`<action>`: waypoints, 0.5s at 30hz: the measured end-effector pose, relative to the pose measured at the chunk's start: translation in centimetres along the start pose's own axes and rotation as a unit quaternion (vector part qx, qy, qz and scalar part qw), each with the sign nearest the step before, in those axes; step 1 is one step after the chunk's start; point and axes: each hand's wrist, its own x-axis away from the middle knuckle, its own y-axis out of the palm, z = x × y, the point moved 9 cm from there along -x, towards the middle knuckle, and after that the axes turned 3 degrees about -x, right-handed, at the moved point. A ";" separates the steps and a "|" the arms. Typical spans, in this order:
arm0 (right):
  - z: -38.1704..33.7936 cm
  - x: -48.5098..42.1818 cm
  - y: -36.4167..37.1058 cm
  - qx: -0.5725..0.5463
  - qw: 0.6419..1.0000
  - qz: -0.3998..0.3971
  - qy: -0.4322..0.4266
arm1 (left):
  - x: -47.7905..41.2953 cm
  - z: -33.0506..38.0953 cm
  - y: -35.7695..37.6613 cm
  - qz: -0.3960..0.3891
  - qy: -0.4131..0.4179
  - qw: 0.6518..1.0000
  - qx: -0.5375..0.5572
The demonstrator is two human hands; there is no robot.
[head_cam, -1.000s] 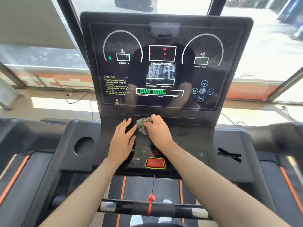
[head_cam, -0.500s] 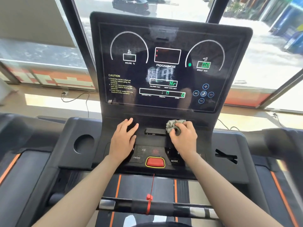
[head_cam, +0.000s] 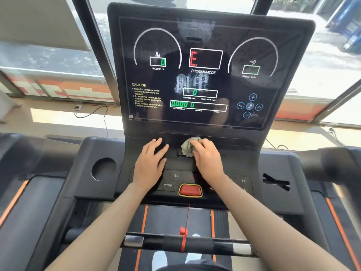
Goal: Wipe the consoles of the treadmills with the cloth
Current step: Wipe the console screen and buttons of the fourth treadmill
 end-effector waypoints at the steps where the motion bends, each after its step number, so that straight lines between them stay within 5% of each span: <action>1: 1.6 0.7 -1.1 0.000 1.000 0.018 0.024 | 0.0 0.0 0.0 -0.001 -0.004 1.000 0.002; 10: 14.1 6.7 -9.3 -0.026 0.940 0.122 0.318 | 0.0 -0.1 0.4 -0.022 0.001 1.000 -0.014; 15: 11.5 5.0 -8.6 -0.070 0.940 0.137 0.304 | 0.1 0.1 0.4 -0.020 -0.003 1.000 -0.013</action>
